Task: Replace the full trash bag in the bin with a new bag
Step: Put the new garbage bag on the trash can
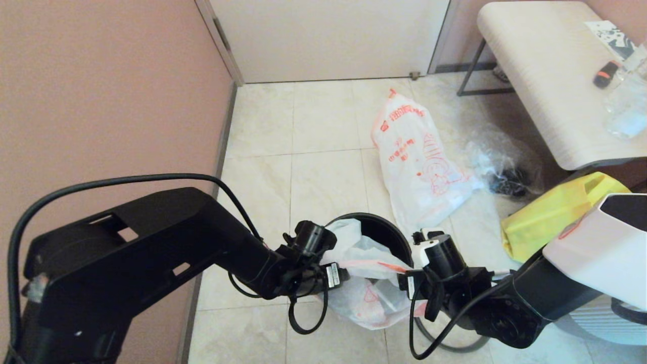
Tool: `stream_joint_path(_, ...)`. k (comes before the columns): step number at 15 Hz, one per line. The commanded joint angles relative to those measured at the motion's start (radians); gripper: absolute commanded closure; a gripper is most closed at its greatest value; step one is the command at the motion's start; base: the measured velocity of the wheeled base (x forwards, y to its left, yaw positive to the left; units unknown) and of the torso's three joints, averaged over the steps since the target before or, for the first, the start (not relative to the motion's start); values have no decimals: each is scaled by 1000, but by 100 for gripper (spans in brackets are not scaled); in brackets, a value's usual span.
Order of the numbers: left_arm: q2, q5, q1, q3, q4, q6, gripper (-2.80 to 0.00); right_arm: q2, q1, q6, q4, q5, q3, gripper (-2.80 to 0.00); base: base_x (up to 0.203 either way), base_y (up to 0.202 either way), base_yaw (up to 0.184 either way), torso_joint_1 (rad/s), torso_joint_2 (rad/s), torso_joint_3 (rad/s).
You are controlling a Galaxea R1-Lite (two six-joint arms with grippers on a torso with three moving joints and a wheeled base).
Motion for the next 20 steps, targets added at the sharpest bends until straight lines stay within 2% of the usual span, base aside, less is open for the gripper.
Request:
stream_joint_path(1,33,4,7,-30,-1,-4,-280,-4,2,3,-4,-3,-1,-280,0,0,0,0,0,0)
stream_joint_path(2,36,4,9,-33,-1,-4,-280,-2,2,3,-4,-3,-1,-280,0,0,0,0,0,0)
stream_joint_path(3,38,4,9,-30,-1,-4,0,-2,2,3,-4,-2,-2,-280,0,0,0,0,0,0)
stream_joint_path(7,70,44,9,-33,-3,-2,0,-2,8,13,-4,-3,-8,-280,0,0,0,0,0,0)
stream_joint_path(15,53,47,27,-47,-4,-4,0,-7,17,17,-2,-3,-6,-280,0,0,0,0,0,0)
stream_joint_path(20,17,78,107,-43,-14,-14,0,-198,130,15,44,-1,54,-280,0,0,0,0,0,0)
